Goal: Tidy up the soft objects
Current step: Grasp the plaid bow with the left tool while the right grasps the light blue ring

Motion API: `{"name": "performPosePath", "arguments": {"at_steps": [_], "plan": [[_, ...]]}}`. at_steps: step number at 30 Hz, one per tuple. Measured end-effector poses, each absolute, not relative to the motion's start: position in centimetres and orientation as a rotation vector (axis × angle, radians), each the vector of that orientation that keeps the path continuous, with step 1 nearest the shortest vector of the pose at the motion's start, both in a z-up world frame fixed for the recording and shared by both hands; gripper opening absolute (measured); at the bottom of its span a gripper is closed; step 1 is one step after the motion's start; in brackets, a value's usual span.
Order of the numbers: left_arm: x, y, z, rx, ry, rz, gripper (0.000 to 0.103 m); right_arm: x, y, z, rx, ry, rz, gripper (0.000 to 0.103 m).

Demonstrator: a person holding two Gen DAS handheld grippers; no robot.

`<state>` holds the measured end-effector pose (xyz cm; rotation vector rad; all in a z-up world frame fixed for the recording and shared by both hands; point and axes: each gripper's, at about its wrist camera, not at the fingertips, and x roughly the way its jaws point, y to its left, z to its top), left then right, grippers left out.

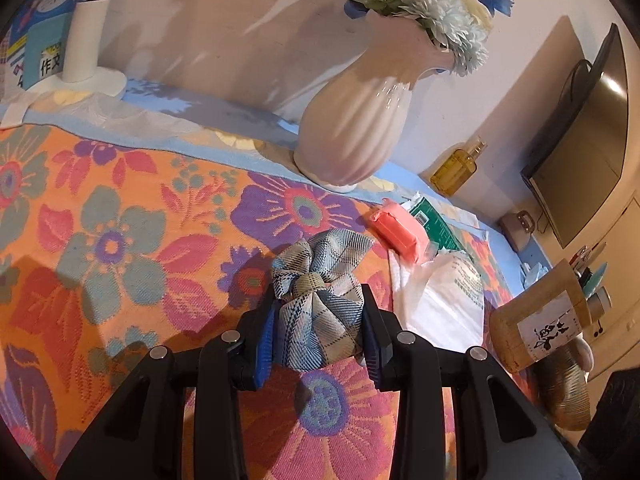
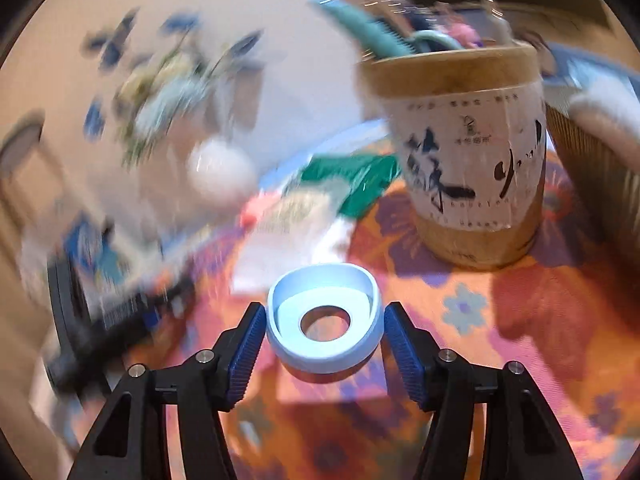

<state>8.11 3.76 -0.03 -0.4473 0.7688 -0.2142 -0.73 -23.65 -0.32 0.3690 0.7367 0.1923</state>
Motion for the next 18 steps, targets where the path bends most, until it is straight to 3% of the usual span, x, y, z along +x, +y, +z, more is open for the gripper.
{"name": "performPosePath", "arguments": {"at_steps": [2,4,9,17,18], "plan": [[8.2,3.7,-0.1,-0.442,0.778,-0.209,0.033,-1.3,-24.3,-1.0,0.369,0.78,0.226,0.068],[8.3,3.7,-0.1,-0.437,0.786,-0.201,0.033,-1.6,-25.0,-1.2,0.402,0.754,0.244,0.088],[8.3,3.7,-0.2,-0.438,0.788,-0.198,0.033,-0.2,-23.1,-1.3,0.294,0.802,0.204,0.103],[8.3,3.7,-0.1,-0.429,0.791,-0.189,0.033,2.0,-18.8,-1.8,0.007,0.905,0.062,0.103],[8.3,3.7,-0.1,-0.431,0.791,-0.19,0.033,1.9,-18.6,-1.7,-0.003,0.892,0.067,0.098]]}}
